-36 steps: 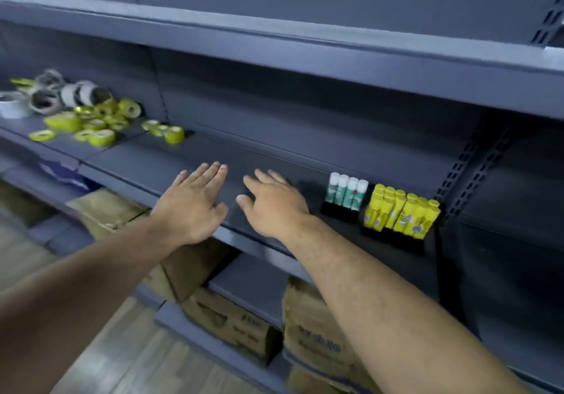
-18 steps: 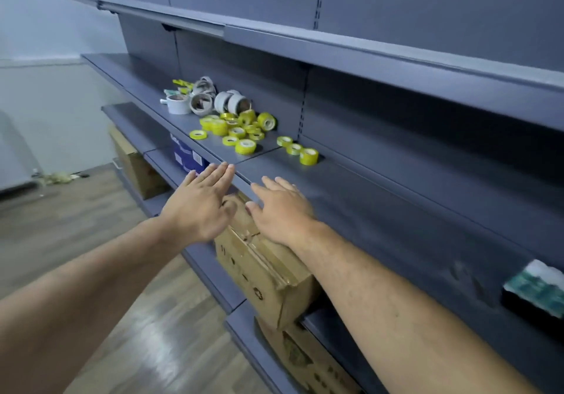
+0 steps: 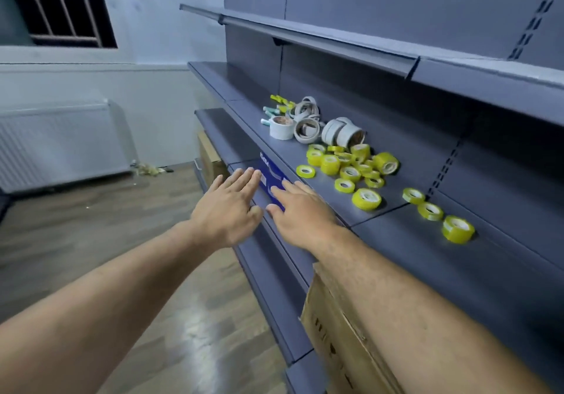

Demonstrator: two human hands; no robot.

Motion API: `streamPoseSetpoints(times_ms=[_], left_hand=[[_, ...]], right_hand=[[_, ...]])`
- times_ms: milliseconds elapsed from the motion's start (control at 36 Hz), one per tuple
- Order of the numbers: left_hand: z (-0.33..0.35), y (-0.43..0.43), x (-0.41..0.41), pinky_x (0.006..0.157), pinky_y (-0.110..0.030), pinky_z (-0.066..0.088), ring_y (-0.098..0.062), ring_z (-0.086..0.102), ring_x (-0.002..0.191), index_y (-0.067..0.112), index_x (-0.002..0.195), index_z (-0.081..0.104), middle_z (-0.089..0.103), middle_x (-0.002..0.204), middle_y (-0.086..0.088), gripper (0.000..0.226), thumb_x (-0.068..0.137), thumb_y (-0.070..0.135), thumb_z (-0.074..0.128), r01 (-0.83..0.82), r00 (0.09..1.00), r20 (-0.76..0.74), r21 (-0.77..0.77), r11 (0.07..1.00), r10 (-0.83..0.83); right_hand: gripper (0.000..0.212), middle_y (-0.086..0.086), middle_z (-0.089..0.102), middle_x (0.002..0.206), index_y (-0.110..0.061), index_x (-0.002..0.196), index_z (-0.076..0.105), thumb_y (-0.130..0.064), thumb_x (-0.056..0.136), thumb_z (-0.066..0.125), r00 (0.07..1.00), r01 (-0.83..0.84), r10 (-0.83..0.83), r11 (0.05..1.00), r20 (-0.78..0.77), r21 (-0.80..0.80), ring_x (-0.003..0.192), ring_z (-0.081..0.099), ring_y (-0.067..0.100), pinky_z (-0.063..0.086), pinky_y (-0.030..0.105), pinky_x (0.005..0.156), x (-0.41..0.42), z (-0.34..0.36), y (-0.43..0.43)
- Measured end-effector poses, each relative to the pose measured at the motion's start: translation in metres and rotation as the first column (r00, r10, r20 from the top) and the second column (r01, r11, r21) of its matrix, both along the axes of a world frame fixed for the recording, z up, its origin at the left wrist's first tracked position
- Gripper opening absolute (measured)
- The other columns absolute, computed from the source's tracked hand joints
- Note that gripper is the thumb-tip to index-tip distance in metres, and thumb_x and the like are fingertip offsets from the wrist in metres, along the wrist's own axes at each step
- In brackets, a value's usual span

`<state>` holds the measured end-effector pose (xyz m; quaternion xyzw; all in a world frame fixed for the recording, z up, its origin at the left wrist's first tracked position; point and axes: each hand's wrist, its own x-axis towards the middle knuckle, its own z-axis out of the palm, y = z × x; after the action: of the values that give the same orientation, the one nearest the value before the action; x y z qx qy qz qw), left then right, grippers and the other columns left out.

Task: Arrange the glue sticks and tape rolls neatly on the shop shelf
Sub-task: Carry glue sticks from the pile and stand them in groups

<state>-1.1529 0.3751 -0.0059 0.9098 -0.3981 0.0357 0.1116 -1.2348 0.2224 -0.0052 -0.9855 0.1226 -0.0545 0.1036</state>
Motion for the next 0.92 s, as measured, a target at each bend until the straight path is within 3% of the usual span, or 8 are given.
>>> streamPoseSetpoints(times_ms=[250,472,694,806,917], left_hand=[[0.004,-0.028,0.134,0.123,-0.036,-0.001,-0.012,-0.004,0.153,0.022,0.160,0.003,0.001,0.167,0.003,0.082,0.083,0.046,0.017,-0.084,0.996,0.043,0.050,0.995,0.082],[0.003,-0.043,0.240,0.123,-0.036,0.001,-0.014,-0.002,0.153,0.019,0.160,0.008,0.003,0.167,0.001,0.082,0.083,0.046,0.017,-0.124,0.992,-0.011,0.069,0.990,0.125],[-0.009,-0.057,0.372,0.124,-0.038,0.004,-0.015,0.002,0.153,0.018,0.160,0.012,0.008,0.167,0.001,0.082,0.083,0.047,0.016,-0.067,0.997,-0.032,0.057,0.996,0.069],[-0.006,-0.065,0.443,0.124,-0.037,0.002,-0.013,0.001,0.153,0.020,0.160,0.010,0.006,0.167,0.003,0.082,0.083,0.047,0.016,-0.016,0.999,-0.037,0.058,0.998,0.018],[0.000,-0.073,0.502,0.123,-0.035,0.000,-0.012,-0.001,0.153,0.020,0.160,0.009,0.005,0.167,0.003,0.078,0.087,0.047,0.016,0.058,0.998,-0.029,0.089,0.994,-0.056]], right_hand=[[0.052,-0.001,0.024,0.165,-0.028,0.154,0.036,-0.045,0.105,0.038,0.995,-0.095,0.095,0.995,-0.026,0.007,0.152,0.017,0.023,0.018,0.041,0.123,0.146,0.007,-0.041],[0.049,-0.002,0.031,0.161,-0.027,0.152,0.039,-0.040,0.105,0.038,0.987,-0.148,0.149,0.989,-0.060,0.011,0.150,0.020,0.021,0.019,0.038,0.121,0.258,0.012,-0.060],[0.048,-0.004,0.031,0.161,-0.027,0.151,0.041,-0.041,0.105,0.040,0.995,-0.077,0.078,0.997,-0.064,0.003,0.151,0.019,0.020,0.020,0.036,0.120,0.379,-0.001,-0.074],[0.043,-0.004,0.040,0.154,-0.025,0.143,0.049,-0.040,0.103,0.042,0.999,-0.002,0.002,1.000,-0.054,0.001,0.146,0.027,0.021,0.029,0.038,0.115,0.439,0.000,-0.079],[0.048,-0.006,0.031,0.162,-0.029,0.151,0.041,-0.042,0.104,0.041,0.996,0.060,-0.060,0.998,-0.067,0.005,0.151,0.020,0.020,0.021,0.036,0.119,0.490,0.004,-0.088]])
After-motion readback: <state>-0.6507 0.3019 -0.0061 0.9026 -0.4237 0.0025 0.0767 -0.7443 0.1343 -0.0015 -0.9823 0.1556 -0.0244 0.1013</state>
